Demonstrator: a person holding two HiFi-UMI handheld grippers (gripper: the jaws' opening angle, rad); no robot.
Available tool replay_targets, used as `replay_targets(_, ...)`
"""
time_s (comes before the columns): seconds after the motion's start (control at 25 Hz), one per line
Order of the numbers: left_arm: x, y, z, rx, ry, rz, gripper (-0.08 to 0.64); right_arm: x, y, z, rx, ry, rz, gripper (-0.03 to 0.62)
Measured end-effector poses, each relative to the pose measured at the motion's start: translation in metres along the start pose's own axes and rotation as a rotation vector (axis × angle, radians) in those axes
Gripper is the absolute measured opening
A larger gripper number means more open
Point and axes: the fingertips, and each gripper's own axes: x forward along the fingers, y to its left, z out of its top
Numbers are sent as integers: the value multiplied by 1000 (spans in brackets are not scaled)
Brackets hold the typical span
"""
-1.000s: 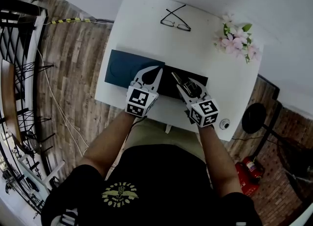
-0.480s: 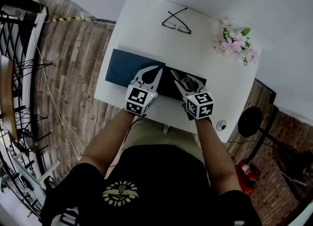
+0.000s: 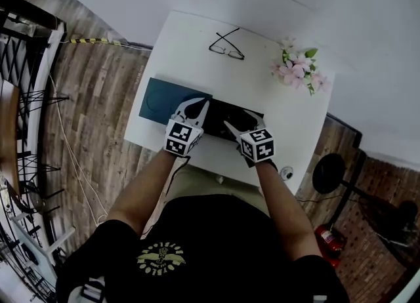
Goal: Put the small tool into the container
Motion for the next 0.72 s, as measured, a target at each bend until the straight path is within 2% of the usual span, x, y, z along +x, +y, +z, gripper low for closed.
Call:
replay_targets(0.12, 0, 1, 0, -1, -5, 4, 6, -15, -2, 1, 4, -20, 9, 279)
replay_targets(0.32, -14, -9, 8, -17, -17, 31, 6, -40, 12, 5, -32, -45, 77, 279)
replay_targets(0.52, -36, -37, 29, -82, -61, 37, 6, -67, 20, 14, -79, -103, 110, 278)
replay_targets(0.56, -40, -42, 35, -82, -69, 41, 6, -74, 21, 17, -97, -112, 101, 254)
replay_targets(0.64, -46, -53, 46, -78, -84, 47, 6, -85, 20, 22, -134, -127, 77, 2)
replay_targets(0.72, -54, -61, 55, -77, -96, 61, 6, -95, 25, 26, -158, -137, 93, 2)
